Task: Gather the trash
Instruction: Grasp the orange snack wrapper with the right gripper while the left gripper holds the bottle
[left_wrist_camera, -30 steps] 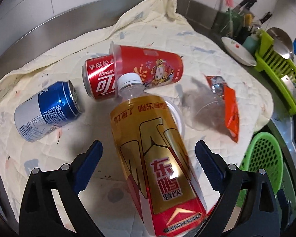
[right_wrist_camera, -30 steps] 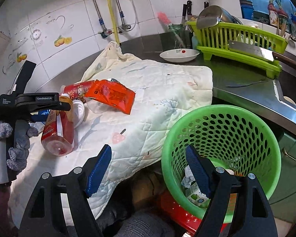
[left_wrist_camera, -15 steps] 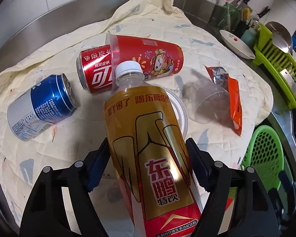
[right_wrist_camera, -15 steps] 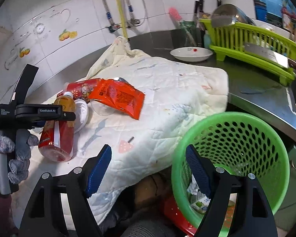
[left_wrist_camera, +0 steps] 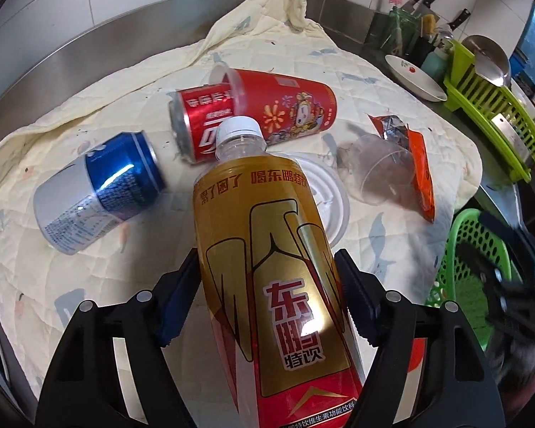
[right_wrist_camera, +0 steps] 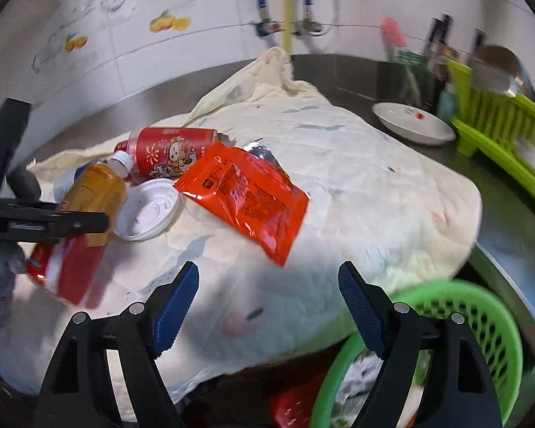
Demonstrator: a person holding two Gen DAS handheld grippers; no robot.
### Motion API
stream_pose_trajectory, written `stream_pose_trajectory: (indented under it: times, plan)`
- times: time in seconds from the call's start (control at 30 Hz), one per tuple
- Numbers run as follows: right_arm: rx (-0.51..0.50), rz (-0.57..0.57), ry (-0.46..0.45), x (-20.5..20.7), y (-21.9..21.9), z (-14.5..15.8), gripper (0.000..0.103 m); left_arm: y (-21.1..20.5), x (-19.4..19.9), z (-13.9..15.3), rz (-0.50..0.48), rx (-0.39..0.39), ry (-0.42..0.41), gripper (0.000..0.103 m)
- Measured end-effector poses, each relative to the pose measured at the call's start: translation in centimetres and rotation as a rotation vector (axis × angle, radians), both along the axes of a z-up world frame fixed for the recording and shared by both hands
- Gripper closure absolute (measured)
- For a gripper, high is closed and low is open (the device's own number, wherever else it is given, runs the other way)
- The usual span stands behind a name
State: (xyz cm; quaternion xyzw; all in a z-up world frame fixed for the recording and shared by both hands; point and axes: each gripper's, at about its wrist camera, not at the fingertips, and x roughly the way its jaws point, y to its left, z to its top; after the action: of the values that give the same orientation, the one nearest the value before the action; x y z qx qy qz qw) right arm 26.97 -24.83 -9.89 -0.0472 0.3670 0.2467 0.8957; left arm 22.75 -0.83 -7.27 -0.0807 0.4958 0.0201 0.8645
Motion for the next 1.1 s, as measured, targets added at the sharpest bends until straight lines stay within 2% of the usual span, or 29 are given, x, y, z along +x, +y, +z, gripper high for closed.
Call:
stream_pose_trajectory:
  times: [0.23,0.47,0.63,0.67,0.8,1.1]
  plan:
    - [-0.05,0.163,-0.001,4.6,2.2,-0.4,0.023,1.7,-0.8,0.7,-0.005,-0.021,-0.017,0.03]
    - [-0.182,0.333,-0.031,7.8,4.9,-1.6,0.018,3.7,-1.5,1.2,0.013,-0.037,-0.03,0.03]
    - [-0.184,0.394,-0.005,9.6,5.4,-2.7,0.019,4.0,-1.7,1.2,0.001,-0.024,-0.032,0.03]
    - [-0.183,0.4,-0.002,9.7,5.5,-2.8,0.02,4.0,-1.6,1.2,-0.001,-0.021,-0.032,0.03]
    - [-0.179,0.401,0.01,10.2,5.8,-3.4,0.039,4.0,-1.5,1.2,-0.004,-0.024,-0.035,0.03]
    - [-0.112,0.292,0.025,8.6,3.9,-2.5,0.06,3.6,-2.4,2.2,-0.031,-0.03,-0.074,0.03]
